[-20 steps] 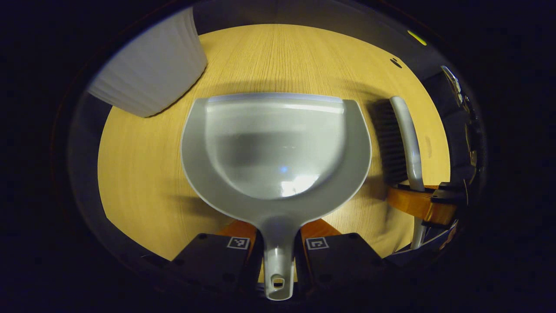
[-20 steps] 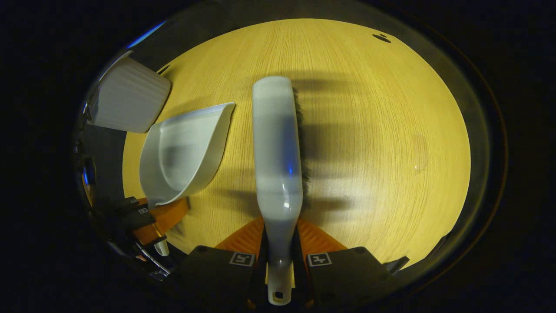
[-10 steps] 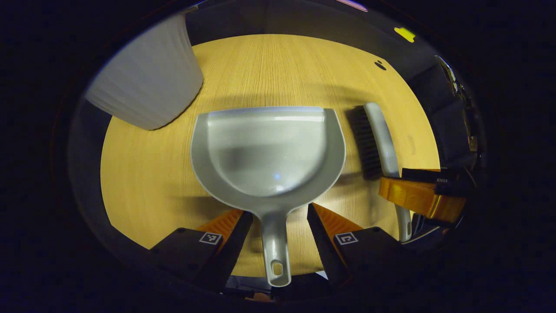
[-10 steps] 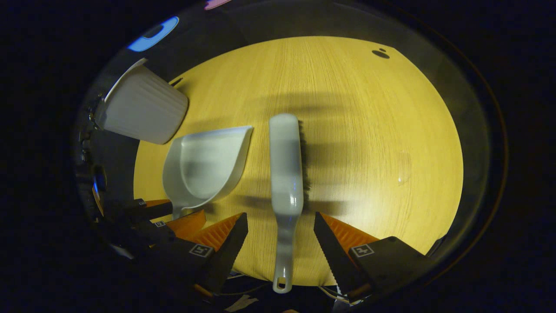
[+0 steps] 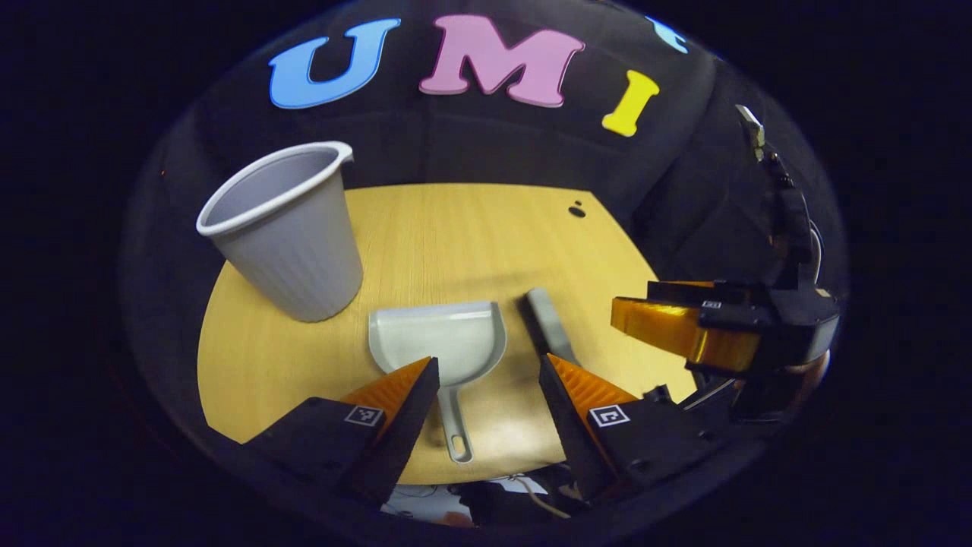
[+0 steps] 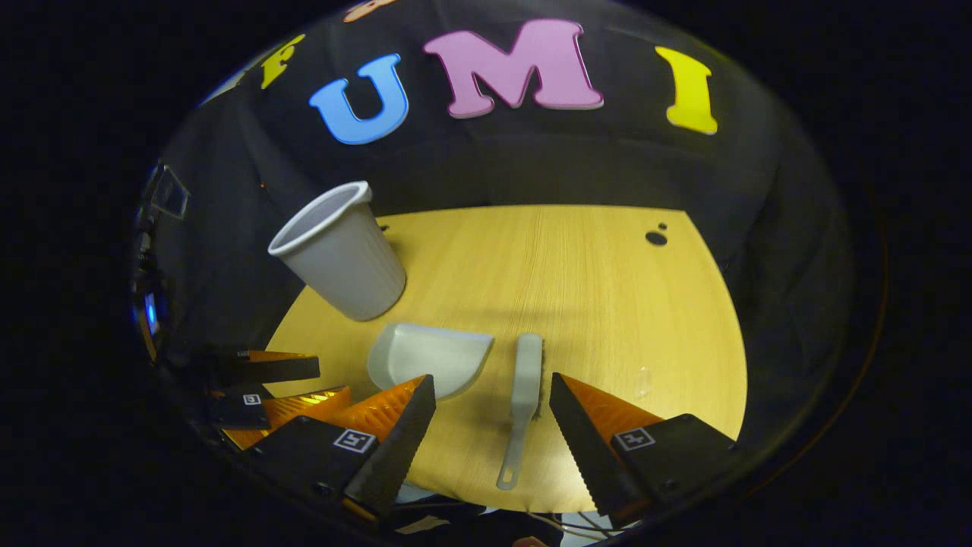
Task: Pick up the small broom and dustpan from the desktop, sweep the trash into the dustpan with the broom, and then empty the trash into the garbage bin.
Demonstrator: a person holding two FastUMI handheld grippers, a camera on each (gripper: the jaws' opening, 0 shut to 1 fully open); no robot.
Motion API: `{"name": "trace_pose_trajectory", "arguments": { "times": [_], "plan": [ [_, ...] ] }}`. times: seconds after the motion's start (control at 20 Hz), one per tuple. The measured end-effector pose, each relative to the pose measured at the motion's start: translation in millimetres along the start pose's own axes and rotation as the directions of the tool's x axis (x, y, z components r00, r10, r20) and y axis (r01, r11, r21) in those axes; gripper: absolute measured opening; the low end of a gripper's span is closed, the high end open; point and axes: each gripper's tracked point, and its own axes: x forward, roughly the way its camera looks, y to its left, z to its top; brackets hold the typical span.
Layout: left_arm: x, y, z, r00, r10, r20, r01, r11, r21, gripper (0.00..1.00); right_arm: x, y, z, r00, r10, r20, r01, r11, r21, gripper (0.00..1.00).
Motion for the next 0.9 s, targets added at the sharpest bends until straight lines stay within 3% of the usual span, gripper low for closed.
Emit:
{"name": "trace_pose_trajectory", "arguments": {
  "times": [0.1,0.15,0.25,0.3,0.4,0.5,0.75,0.9],
  "plan": [
    [-27,-7,34,0.988,-0.031,0.153,0.030,1.000,0.010,0.81,-32,13,39,0.987,0.008,0.160,0.004,0.997,-0.074,0.98],
    [-36,-6,41,0.972,-0.053,0.230,0.050,0.999,0.017,0.81,-54,23,60,0.969,0.019,0.248,0.012,0.992,-0.123,0.97],
    [-77,-1,64,0.896,-0.097,0.434,0.085,0.995,0.047,0.81,-88,40,109,0.876,0.069,0.477,0.024,0.982,-0.186,0.97],
    [-91,6,73,0.846,-0.085,0.526,0.065,0.996,0.057,0.80,-95,43,128,0.832,0.085,0.548,0.022,0.982,-0.185,0.97],
    [-92,11,69,0.774,-0.016,0.633,-0.042,0.996,0.077,0.78,-99,48,146,0.778,0.108,0.619,0.009,0.983,-0.183,0.96],
    [-96,20,65,0.727,0.064,0.684,-0.155,0.985,0.072,0.78,-103,52,149,0.757,0.113,0.644,0.003,0.984,-0.176,0.96],
    [-103,38,63,0.714,0.129,0.688,-0.197,0.980,0.020,0.78,-113,52,154,0.727,0.080,0.682,0.012,0.992,-0.129,0.97],
    [-101,40,69,0.700,0.167,0.694,-0.218,0.976,-0.014,0.78,-114,53,151,0.738,0.072,0.671,0.011,0.993,-0.119,0.97]
  ]
}}
